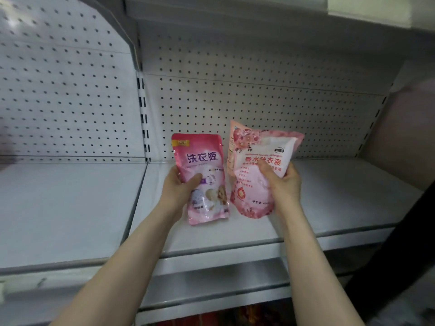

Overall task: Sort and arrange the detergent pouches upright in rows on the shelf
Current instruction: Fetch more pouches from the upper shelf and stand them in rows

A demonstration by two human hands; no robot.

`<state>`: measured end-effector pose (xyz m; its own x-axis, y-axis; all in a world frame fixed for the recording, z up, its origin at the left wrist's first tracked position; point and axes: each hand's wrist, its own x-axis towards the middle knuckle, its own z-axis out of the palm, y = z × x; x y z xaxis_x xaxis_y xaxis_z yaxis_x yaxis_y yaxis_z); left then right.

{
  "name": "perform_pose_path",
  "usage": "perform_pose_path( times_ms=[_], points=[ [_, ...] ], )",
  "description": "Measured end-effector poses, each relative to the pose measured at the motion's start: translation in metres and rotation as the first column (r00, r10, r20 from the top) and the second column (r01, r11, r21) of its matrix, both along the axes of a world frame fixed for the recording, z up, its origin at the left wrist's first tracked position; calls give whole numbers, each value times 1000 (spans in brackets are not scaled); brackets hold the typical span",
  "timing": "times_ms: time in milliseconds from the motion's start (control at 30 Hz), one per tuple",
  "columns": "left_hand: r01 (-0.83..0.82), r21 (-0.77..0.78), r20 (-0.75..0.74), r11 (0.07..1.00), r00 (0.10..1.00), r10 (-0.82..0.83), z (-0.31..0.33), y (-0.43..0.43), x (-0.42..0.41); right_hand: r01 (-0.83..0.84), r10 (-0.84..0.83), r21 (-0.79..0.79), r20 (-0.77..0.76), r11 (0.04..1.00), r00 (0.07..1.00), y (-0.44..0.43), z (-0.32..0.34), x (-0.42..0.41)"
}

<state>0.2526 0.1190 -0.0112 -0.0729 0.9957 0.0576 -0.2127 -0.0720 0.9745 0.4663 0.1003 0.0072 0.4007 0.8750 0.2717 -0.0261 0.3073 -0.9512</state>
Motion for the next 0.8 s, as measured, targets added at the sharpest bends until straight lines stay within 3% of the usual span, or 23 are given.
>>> perform_pose_path(
  times_ms=[100,267,500,800],
  points=[
    [-65,20,140,998,988,61,4,-13,-5,54,-53,18,-81,998,995,-6,0,-9],
    [-161,74,243,984,960,139,18,-47,-24,14,-14,-1,-259,1000,966,-21,16,-25],
    [-296,88,310,951,916,256,17,-117,-84,-199,181,-43,-264,979,947,-59,20,-80],
    [-370,99,247,924,908,338,2,-182,-201,-334,312,-63,-227,941,923,-98,10,-205]
  ],
)
